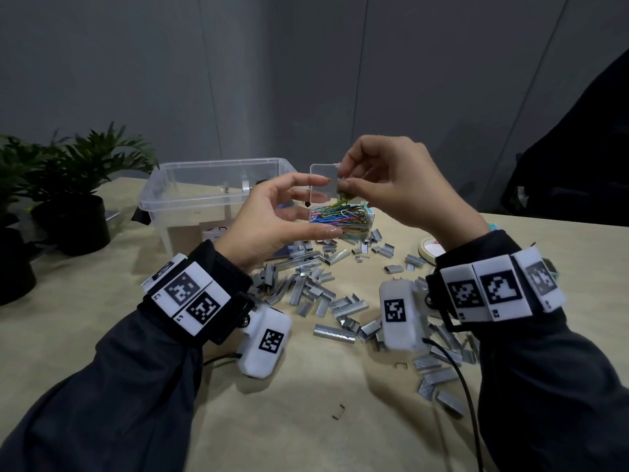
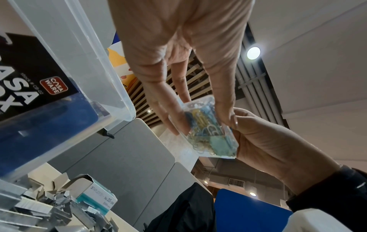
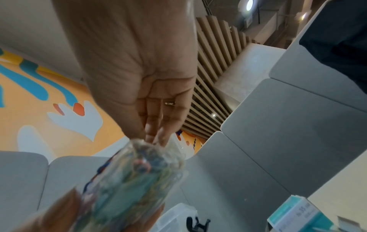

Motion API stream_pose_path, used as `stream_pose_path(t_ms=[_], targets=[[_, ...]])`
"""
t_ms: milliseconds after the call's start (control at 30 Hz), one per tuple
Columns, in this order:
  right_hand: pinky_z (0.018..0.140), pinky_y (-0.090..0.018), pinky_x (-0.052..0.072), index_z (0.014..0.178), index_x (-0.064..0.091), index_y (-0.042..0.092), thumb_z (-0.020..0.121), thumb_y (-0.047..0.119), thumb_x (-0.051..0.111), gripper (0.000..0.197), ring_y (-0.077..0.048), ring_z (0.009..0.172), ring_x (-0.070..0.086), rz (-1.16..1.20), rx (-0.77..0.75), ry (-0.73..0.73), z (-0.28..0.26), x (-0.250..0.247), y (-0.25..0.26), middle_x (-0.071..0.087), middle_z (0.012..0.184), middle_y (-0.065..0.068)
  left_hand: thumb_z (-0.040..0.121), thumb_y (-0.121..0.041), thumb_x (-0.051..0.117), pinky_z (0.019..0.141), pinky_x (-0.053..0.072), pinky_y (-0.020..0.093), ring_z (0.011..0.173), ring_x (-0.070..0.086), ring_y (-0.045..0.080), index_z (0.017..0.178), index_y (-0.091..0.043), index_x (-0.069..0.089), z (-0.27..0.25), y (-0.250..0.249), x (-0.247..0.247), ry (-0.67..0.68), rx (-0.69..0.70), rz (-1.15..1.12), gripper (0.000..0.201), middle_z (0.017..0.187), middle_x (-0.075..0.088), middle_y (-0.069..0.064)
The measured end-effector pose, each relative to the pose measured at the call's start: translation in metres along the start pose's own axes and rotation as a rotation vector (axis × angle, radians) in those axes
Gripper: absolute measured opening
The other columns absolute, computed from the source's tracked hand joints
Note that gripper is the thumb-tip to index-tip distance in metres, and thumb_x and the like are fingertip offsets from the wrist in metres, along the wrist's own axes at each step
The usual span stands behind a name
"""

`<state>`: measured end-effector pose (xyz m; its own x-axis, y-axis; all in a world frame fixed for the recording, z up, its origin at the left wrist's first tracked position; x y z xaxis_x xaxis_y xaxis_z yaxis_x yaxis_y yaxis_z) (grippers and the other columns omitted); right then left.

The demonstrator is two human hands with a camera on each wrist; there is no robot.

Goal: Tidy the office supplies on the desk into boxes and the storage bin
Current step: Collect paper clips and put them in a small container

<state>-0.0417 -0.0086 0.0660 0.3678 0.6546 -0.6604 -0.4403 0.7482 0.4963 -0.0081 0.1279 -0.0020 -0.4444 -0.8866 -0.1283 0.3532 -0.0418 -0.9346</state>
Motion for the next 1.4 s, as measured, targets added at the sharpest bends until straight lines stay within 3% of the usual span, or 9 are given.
stream_pose_path(t_ms=[233,400,500,600,700,800,1033,1167,1400], targets=[[0.070,-0.007,0.050,0.090,0.077,0.020,0.083,0.017,0.078,0.007,0.004,0.075,0.068,0.002,0.027,0.053,-0.003,-0.006,0.000,0.073,0.080,0.009,0.058,-0.010,0.084,0.083,0.058,0.034,0.096,0.071,0.022,0.122,-0.014,0.059,0.001,-0.001,-0.002,-0.016,0.018,0.001,0.069,0.118,0.065,0.010],[0.060,-0.010,0.050,0.088,0.077,0.013,0.082,0.015,0.079,0.006,0.000,0.069,0.070,0.054,0.093,0.065,-0.004,-0.010,-0.008,0.075,0.077,0.001,0.058,-0.012,0.086,0.084,0.057,0.034,0.097,0.071,0.026,0.117,-0.013,0.062,0.000,-0.003,-0.004,-0.039,0.050,-0.010,0.063,0.117,0.067,0.011],[0.067,-0.024,0.060,0.088,0.076,0.011,0.081,0.013,0.079,0.007,-0.006,0.070,0.072,0.103,0.120,0.055,-0.004,-0.011,-0.012,0.075,0.075,-0.002,0.060,-0.011,0.084,0.086,0.056,0.033,0.095,0.071,0.026,0.110,-0.011,0.066,-0.001,-0.004,-0.003,-0.036,0.053,-0.022,0.053,0.117,0.067,0.008],[0.071,-0.030,0.061,0.085,0.075,0.012,0.081,0.014,0.079,0.006,-0.009,0.071,0.073,0.130,0.145,0.042,-0.004,-0.010,-0.015,0.075,0.074,-0.002,0.061,-0.011,0.083,0.085,0.057,0.032,0.096,0.071,0.022,0.118,-0.012,0.065,0.000,-0.003,-0.002,-0.032,0.049,-0.011,0.060,0.119,0.066,0.007],[0.064,-0.024,0.058,0.080,0.075,0.016,0.080,0.015,0.080,0.005,-0.006,0.068,0.072,0.121,0.163,0.038,-0.004,-0.008,-0.018,0.075,0.073,-0.001,0.063,-0.009,0.082,0.083,0.057,0.028,0.096,0.071,0.021,0.120,-0.012,0.064,0.000,-0.004,-0.003,-0.042,0.056,-0.026,0.061,0.118,0.066,0.007],[0.057,-0.012,0.050,0.077,0.076,0.017,0.077,0.015,0.083,0.007,-0.002,0.065,0.069,0.122,0.157,0.029,-0.004,-0.008,-0.019,0.074,0.071,0.002,0.067,-0.003,0.080,0.080,0.057,0.027,0.097,0.071,0.021,0.112,-0.004,0.067,0.000,-0.002,-0.005,-0.055,0.043,-0.059,0.047,0.110,0.071,0.008],[0.066,-0.016,0.055,0.079,0.077,0.021,0.076,0.019,0.082,0.006,-0.004,0.070,0.071,0.123,0.135,0.025,-0.004,-0.005,-0.017,0.074,0.072,0.005,0.070,0.001,0.078,0.081,0.057,0.027,0.097,0.071,0.020,0.104,-0.001,0.070,0.003,0.000,-0.009,-0.077,0.058,-0.040,0.035,0.108,0.072,0.008],[0.060,-0.011,0.050,0.088,0.078,0.015,0.081,0.018,0.078,0.008,-0.009,0.074,0.073,0.171,0.169,0.011,-0.004,-0.007,-0.019,0.075,0.076,0.000,0.070,0.000,0.079,0.080,0.057,0.027,0.097,0.071,0.019,0.104,-0.001,0.070,0.004,0.000,-0.010,-0.080,0.061,-0.031,0.035,0.107,0.073,0.008],[0.053,-0.006,0.045,0.095,0.078,0.012,0.084,0.021,0.076,0.015,0.001,0.067,0.069,0.133,0.227,0.082,-0.009,-0.017,-0.027,0.075,0.077,0.003,0.066,-0.005,0.081,0.085,0.056,0.030,0.096,0.072,0.023,0.112,-0.007,0.067,0.003,0.002,-0.009,-0.069,0.059,-0.051,0.049,0.111,0.072,0.005]])
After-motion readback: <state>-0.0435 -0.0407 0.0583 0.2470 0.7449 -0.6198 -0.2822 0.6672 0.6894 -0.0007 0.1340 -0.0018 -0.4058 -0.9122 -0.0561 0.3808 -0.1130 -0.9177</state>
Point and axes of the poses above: each hand's wrist, its own z-axis towards the middle knuckle, its own x-axis out of the palm, y = z × x, the point moved 9 cm from there along z, towards the middle knuckle
